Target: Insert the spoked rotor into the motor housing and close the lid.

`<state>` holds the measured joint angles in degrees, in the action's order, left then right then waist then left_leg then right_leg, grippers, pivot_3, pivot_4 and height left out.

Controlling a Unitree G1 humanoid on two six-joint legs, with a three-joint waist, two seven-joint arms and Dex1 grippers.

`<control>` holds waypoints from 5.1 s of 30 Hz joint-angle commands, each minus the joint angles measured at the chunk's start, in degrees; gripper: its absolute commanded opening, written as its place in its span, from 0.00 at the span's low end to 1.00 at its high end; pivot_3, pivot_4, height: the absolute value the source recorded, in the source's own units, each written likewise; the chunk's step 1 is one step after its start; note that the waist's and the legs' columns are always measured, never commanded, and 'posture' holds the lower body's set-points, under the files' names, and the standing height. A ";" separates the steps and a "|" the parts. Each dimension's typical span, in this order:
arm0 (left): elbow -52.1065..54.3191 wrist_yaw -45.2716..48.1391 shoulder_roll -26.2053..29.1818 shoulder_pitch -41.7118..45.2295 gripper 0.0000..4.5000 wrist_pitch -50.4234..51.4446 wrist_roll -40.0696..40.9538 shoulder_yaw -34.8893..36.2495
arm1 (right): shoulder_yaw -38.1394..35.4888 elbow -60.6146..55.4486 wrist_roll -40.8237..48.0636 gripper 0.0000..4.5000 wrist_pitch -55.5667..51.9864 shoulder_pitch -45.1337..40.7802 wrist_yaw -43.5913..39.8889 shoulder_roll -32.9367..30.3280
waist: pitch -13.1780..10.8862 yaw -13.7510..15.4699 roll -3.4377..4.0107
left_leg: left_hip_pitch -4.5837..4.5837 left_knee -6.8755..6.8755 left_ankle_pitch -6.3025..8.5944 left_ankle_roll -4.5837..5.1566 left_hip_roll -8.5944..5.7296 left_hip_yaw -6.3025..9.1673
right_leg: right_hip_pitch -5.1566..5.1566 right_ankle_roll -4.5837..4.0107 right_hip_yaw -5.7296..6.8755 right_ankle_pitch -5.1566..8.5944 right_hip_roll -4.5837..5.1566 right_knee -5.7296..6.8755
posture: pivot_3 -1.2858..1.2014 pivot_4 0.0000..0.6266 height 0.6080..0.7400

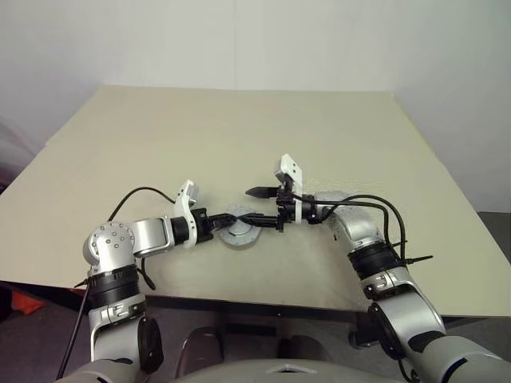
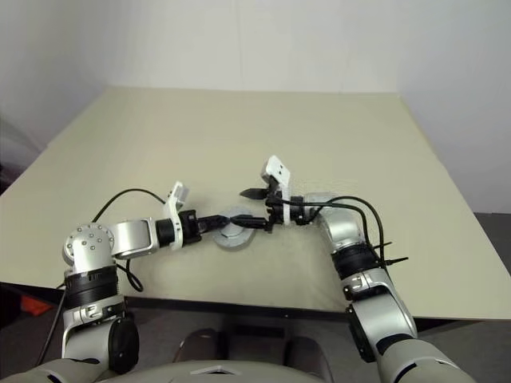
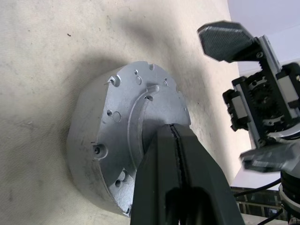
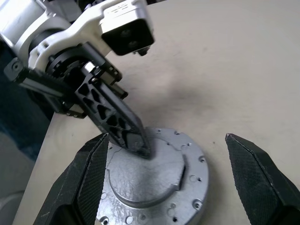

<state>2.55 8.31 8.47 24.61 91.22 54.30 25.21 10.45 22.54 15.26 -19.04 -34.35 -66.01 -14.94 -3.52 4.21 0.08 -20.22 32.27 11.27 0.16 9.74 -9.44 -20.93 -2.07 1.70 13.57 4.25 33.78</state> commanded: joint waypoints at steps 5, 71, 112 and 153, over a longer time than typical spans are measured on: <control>-2.51 -1.52 1.08 -0.23 0.00 1.28 -2.09 -1.54 | -9.48 3.69 7.47 0.99 -26.93 -7.54 8.08 -4.43 | 0.00 0.04 0.00 | 0.03 0.03 -0.01 0.00 -0.01 -0.01 | 0.02 -0.01 -0.01 -0.01 0.00 0.02 | 0.52 0.00 1.00; -0.02 -1.00 1.16 -0.26 0.00 1.27 -5.21 1.74 | -25.53 7.02 17.91 0.99 -64.38 -12.72 29.56 14.88 | 0.05 -0.23 -0.04 | 0.26 0.00 -0.55 -0.94 0.15 0.04 | -0.35 -0.13 -0.02 0.07 -0.11 0.97 | 0.52 0.00 1.00; 0.63 1.06 0.70 -0.09 0.00 0.58 -8.05 1.74 | -27.18 11.82 17.78 0.28 -58.56 -14.97 31.30 13.93 | 0.02 1.26 0.00 | 0.11 -0.03 -0.55 -0.93 0.10 0.06 | -0.43 -0.15 0.00 0.05 -0.09 0.94 | 0.52 0.00 1.00; 5.01 0.21 -4.20 2.88 0.00 -10.35 5.97 15.25 | -43.98 24.81 21.41 0.27 -44.70 -20.52 45.28 16.82 | -0.02 1.35 -0.05 | -1.20 0.41 -0.55 -0.89 0.16 0.37 | -1.36 -0.22 0.43 -0.03 -0.08 1.10 | 0.52 0.00 1.00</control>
<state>5.43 9.13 4.38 26.37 82.16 56.98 39.27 -29.76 47.25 32.54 -68.11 -51.47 -22.09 1.45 -3.54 5.56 0.03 -21.42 32.73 10.73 -0.74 9.90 -9.06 -22.28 -2.30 2.13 13.53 4.18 34.90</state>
